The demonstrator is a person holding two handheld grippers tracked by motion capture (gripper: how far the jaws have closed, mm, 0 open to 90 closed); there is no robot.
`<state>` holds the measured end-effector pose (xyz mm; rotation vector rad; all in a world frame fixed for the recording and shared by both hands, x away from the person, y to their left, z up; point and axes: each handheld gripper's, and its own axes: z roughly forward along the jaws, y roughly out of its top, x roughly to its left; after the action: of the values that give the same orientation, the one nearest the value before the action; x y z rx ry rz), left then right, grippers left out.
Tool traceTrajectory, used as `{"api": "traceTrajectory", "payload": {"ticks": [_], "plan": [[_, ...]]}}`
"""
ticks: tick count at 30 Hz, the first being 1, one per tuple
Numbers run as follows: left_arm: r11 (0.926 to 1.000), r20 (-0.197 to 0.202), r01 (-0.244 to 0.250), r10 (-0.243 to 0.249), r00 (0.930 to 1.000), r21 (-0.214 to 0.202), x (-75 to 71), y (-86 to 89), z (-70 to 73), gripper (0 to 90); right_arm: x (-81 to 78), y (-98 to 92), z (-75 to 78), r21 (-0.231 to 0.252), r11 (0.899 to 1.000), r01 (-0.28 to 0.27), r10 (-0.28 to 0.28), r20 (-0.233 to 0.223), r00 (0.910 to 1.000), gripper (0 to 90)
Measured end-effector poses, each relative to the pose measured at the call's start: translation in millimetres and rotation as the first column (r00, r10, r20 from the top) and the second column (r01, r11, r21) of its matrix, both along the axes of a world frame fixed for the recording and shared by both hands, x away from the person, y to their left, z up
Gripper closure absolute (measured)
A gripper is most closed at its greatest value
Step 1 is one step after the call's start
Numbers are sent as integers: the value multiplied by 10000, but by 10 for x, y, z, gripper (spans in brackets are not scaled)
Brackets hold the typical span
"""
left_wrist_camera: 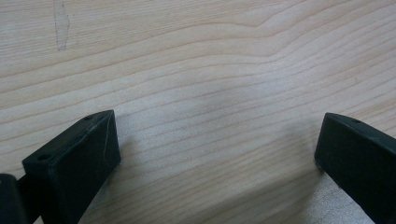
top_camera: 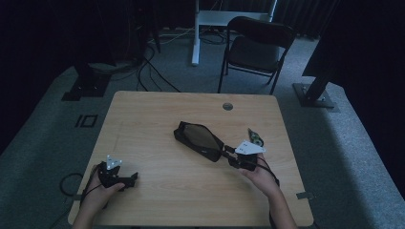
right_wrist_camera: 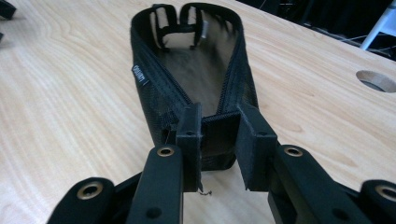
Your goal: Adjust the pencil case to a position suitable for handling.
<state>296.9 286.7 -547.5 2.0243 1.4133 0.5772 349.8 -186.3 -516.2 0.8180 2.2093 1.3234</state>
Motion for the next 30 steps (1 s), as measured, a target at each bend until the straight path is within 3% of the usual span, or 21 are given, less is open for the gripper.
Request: {"api": "traceTrajectory", "payload": {"ticks": [13,19,30], "plan": [[10000,7,2,-2,10000,5,0,0,-1,2,-365,82,-14,-151,9996,-241,245,252,9994,723],[10000,1,6,-6,10000,10,0,1,0,2,-481,71,-37,190,9996,-204,200,194,9996,722],[10000,3,6,-6,10000,9,0,1,0,2,-712,53,-72,270,9994,-202,197,167,9997,721]]}}
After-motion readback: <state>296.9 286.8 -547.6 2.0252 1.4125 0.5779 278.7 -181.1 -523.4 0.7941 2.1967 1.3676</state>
